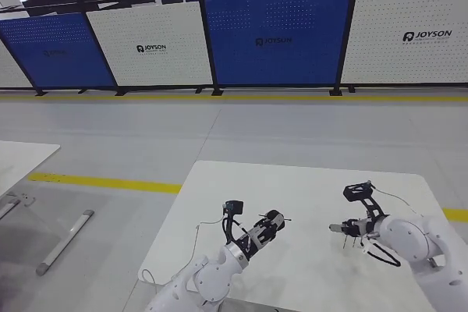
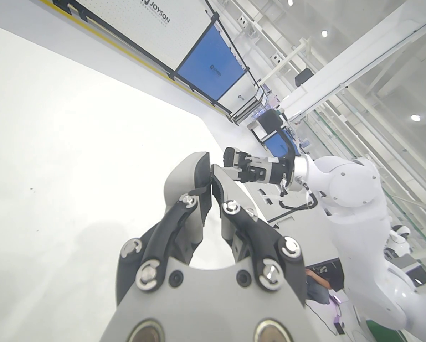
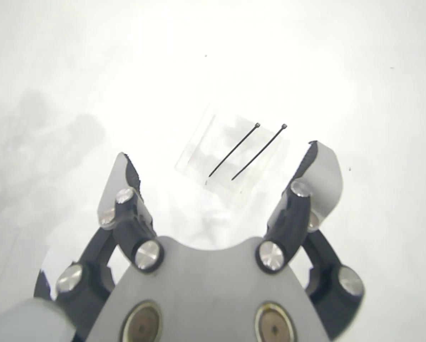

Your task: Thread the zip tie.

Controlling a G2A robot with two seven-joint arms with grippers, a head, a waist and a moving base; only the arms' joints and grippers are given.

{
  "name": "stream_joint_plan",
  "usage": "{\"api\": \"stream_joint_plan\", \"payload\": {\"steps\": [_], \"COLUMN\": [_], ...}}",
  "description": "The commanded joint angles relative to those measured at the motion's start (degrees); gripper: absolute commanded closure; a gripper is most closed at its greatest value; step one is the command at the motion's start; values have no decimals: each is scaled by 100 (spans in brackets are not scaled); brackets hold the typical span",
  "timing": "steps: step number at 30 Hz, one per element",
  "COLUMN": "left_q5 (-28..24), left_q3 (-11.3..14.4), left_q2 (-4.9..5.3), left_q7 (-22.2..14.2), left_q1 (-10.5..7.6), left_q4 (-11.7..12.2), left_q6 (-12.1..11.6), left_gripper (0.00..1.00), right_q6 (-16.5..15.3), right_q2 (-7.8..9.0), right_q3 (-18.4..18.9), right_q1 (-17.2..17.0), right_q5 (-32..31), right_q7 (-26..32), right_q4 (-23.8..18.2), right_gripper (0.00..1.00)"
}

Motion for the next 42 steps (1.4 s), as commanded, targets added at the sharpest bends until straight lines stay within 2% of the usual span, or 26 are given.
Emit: {"api": "stream_joint_plan", "payload": {"steps": [1, 17, 21, 24, 28, 39, 42], "left_q5": [0, 0, 0, 0, 0, 0, 0], "left_q3": [0, 0, 0, 0, 0, 0, 0], "left_q2": [0, 0, 0, 0, 0, 0, 0], "left_q7": [0, 0, 0, 0, 0, 0, 0], "left_q1": [0, 0, 0, 0, 0, 0, 0], "left_q4": [0, 0, 0, 0, 0, 0, 0], "left_q6": [0, 0, 0, 0, 0, 0, 0], "left_gripper": [100, 100, 100, 100, 100, 100, 100], "right_q6": [-171, -171, -449, -612, -278, -271, -149], "right_q2": [7, 7, 18, 48, 39, 38, 31], "right_q3": [55, 55, 202, 335, 207, 208, 263], "right_q1": [76, 76, 59, 121, 230, 213, 185], "right_q5": [113, 113, 676, 1043, 793, 806, 1068], "right_q7": [208, 208, 416, 856, 1150, 1113, 1104], "right_q4": [96, 96, 188, 227, 244, 253, 306], "right_gripper": [0, 0, 0, 0, 0, 0, 0]}}
